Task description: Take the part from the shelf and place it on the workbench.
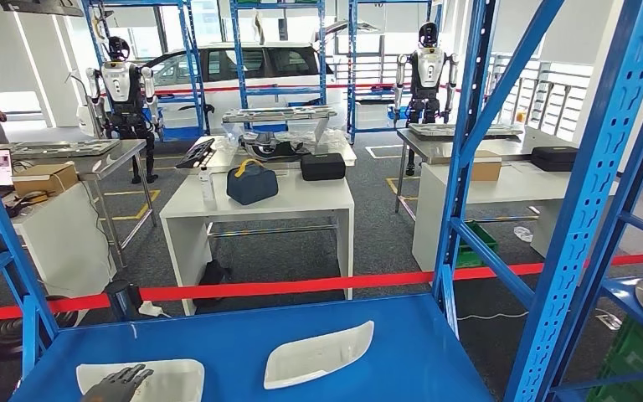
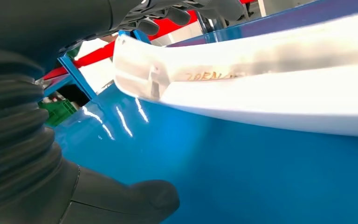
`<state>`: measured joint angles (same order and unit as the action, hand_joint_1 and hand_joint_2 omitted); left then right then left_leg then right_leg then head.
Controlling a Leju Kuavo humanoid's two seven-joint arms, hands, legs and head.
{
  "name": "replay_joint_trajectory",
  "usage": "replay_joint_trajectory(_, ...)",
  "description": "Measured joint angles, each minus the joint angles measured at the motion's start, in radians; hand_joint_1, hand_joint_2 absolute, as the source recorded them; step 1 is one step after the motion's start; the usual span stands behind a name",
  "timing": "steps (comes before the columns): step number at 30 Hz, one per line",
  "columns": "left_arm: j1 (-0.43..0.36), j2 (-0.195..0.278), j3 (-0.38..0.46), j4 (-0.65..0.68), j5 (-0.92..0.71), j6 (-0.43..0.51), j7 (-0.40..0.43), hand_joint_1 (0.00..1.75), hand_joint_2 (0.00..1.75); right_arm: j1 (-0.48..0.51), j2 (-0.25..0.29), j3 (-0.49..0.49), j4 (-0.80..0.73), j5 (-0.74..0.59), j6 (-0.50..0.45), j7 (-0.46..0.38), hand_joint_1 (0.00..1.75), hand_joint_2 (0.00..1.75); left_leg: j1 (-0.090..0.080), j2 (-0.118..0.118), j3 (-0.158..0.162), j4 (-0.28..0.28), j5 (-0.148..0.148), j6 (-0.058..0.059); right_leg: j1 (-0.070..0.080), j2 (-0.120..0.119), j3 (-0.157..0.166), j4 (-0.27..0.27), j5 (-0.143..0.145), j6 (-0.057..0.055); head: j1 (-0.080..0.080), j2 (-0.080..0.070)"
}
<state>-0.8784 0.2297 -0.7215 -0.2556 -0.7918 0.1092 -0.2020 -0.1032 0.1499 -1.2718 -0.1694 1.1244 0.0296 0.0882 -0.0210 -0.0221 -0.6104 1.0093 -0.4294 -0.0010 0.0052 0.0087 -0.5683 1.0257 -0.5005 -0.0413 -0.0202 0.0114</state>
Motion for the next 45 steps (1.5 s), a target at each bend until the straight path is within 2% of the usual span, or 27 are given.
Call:
replay_joint_trajectory(7,0.001,-0.021,0.011,-0.002,-0.018,0.036,0.038,0.0,1.75,0.0,0.0,0.0,0.0,-0.001,-0.002,0.001,0.0,0.0,0.0,0.0,0.0,0.0,0.0,0.0,0.0,0.0,0.0,0.0,0.0,0.0,0.0,0.0)
replay_joint_trajectory(18,0.003,-0.039,0.013,-0.004,-0.029,0.038,0.037,0.0,1.75,0.0,0.0,0.0,0.0,0.0,-0.001,-0.002,0.0,0.0,0.0,0.0,0.0,0.0,0.0,0.0,0.0,0.0,0.0,0.0,0.0,0.0,0.0,0.0)
replay_joint_trajectory(22,0.008,-0.055,0.031,-0.006,-0.019,0.059,0.012,0.0,1.75,-0.001,0.0,0.0,0.0,0.004,-0.001,-0.003,0.0,0.0,0.0,0.0,0.0,0.0,0.0,0.0,0.0,0.0,0.0,0.0,0.0,0.0,0.0,0.0)
replay_joint_trajectory(26,0.015,-0.072,0.043,-0.011,-0.018,0.069,-0.009,1.73,1.75,-0.001,0.0,0.0,0.0,0.006,-0.001,0.001,0.0,0.0,0.0,0.0,0.0,0.0,0.0,0.0,0.0,0.0,0.0,0.0,0.0,0.0,0.0,0.0)
replay_joint_trajectory(45,0.027,-0.103,0.053,-0.019,-0.035,0.072,-0.038,1.75,1.75,-0.001,0.001,0.0,0.0,0.006,0.0,0.0,0.0,0.0,0.0,0.0,0.0,0.0,-0.001,0.0,0.0,0.0,0.0,0.0,0.0,0.0,0.0,0.0)
